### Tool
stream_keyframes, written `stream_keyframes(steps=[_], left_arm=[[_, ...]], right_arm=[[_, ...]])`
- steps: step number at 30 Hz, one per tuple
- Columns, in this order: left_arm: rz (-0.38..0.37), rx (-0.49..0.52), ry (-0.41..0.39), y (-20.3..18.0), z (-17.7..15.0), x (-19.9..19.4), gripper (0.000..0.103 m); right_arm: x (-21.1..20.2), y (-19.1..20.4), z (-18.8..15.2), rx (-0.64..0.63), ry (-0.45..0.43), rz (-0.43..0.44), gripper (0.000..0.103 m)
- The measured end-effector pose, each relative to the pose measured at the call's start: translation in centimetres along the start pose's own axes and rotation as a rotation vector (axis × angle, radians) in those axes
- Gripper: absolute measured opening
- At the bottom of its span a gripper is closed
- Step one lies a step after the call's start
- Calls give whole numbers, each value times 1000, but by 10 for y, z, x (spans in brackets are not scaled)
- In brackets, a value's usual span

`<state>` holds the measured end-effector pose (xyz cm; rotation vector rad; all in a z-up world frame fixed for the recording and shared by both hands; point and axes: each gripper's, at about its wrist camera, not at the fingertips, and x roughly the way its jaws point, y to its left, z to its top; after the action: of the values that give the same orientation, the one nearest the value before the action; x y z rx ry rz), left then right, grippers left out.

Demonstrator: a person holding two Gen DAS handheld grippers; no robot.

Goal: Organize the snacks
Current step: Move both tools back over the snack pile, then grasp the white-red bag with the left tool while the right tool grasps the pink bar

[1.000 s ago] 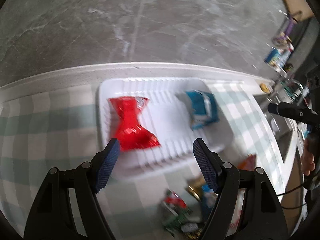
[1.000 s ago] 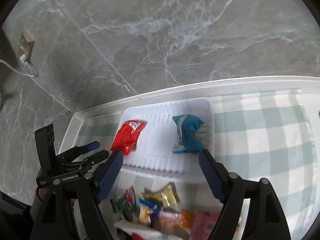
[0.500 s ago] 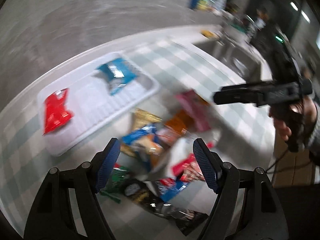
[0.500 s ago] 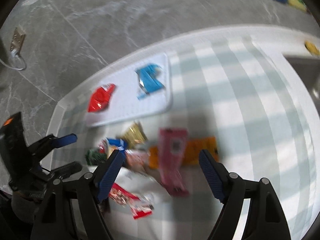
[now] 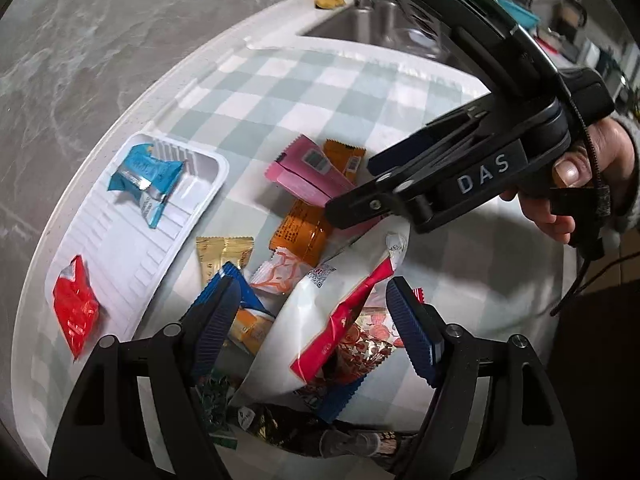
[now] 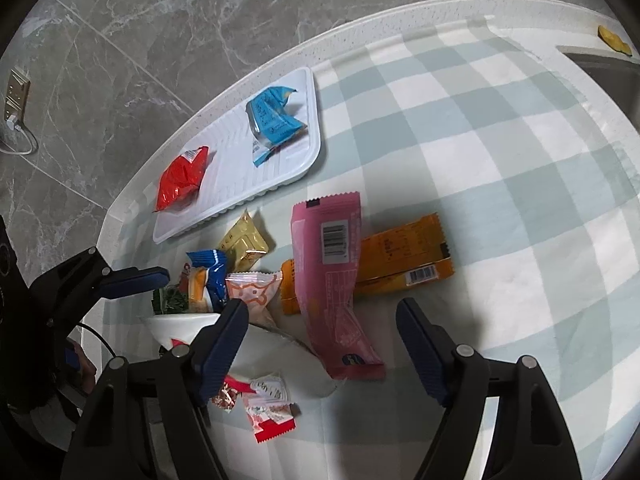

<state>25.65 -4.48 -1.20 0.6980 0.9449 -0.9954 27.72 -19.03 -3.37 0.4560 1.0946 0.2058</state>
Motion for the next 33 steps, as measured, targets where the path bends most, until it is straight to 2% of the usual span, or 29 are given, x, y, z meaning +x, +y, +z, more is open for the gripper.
stream_keyframes(steps=[8, 14, 18, 20, 21, 23, 25, 33], left_arm=[[30, 120, 44, -8, 7, 21, 74], [47, 188, 65, -15, 9, 33, 74], [42, 223, 81, -20, 9, 40, 72], [26, 239, 86, -23, 8, 44, 59], [16, 239, 97, -23, 8, 47, 48], [12, 232, 106, -22, 7, 51, 39], [-3, 213, 100, -19, 7, 52, 37], [-104, 74, 60, 2, 1, 39, 36]], right_arm=[[14, -1, 2, -9, 18, 4, 72], [22, -2, 2, -21, 36, 15, 62], [29, -1, 3, -38, 57, 21, 42], [32, 1, 3, -56, 65, 6, 35], [33, 2, 2, -66, 63, 6, 34], [34, 3, 2, -72, 62, 22, 31], [34, 0, 2, -63, 60, 50, 23], [18, -18, 2, 29, 36, 155, 21]])
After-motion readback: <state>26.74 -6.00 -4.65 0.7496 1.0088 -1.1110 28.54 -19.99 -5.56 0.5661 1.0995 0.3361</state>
